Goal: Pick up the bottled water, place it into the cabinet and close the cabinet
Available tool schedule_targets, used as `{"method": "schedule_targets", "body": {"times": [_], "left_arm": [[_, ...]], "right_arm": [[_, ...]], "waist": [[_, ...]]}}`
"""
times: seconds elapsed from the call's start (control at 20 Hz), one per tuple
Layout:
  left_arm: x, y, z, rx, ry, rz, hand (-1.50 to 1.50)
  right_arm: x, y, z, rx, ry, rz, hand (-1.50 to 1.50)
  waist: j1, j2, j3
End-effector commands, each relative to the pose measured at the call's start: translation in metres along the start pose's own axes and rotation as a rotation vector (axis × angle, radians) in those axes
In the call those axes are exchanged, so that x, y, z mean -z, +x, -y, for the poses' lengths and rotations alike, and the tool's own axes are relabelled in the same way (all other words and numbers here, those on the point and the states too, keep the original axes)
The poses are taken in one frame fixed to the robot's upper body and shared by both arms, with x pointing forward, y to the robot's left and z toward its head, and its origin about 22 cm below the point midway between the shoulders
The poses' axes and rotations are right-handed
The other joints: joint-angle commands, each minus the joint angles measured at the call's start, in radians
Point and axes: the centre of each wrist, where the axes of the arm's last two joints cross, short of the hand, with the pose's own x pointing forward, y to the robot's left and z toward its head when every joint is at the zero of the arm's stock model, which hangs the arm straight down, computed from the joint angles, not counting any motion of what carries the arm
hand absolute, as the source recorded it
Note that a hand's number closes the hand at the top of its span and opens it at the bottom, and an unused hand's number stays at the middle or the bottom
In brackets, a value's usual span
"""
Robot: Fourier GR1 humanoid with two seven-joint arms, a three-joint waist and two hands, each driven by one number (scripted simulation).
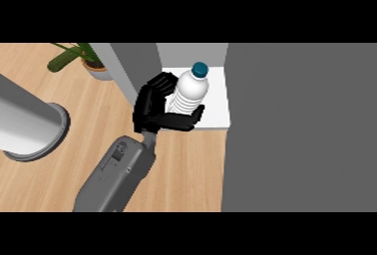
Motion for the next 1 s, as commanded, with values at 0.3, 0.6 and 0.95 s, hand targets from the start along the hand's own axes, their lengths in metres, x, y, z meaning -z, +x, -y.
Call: {"method": "schedule_targets", "body": {"times": [0.3, 0.6, 0.95], "left_arm": [[0.07, 0.015, 0.027, 0.171, 0.039, 0.029, 1.5], [0.09, 0.015, 0.029, 0.261, 0.11, 0.022, 1.5], [0.1, 0.008, 0.015, 0.363, 0.151, 0.01, 1.5]], "right_arm": [[0.007, 0.003, 0.002, 0.001, 0.018, -0.007, -1.5], [0.008, -0.001, 0.013, 0.026, 0.009, -0.001, -1.5], [-0.008, 0.003, 0.012, 0.019, 0.023, 0.001, -1.5]], "waist": [[-0.015, 0.008, 0.001], [-0.023, 0.012, 0.001], [-0.041, 0.017, 0.001]]}}
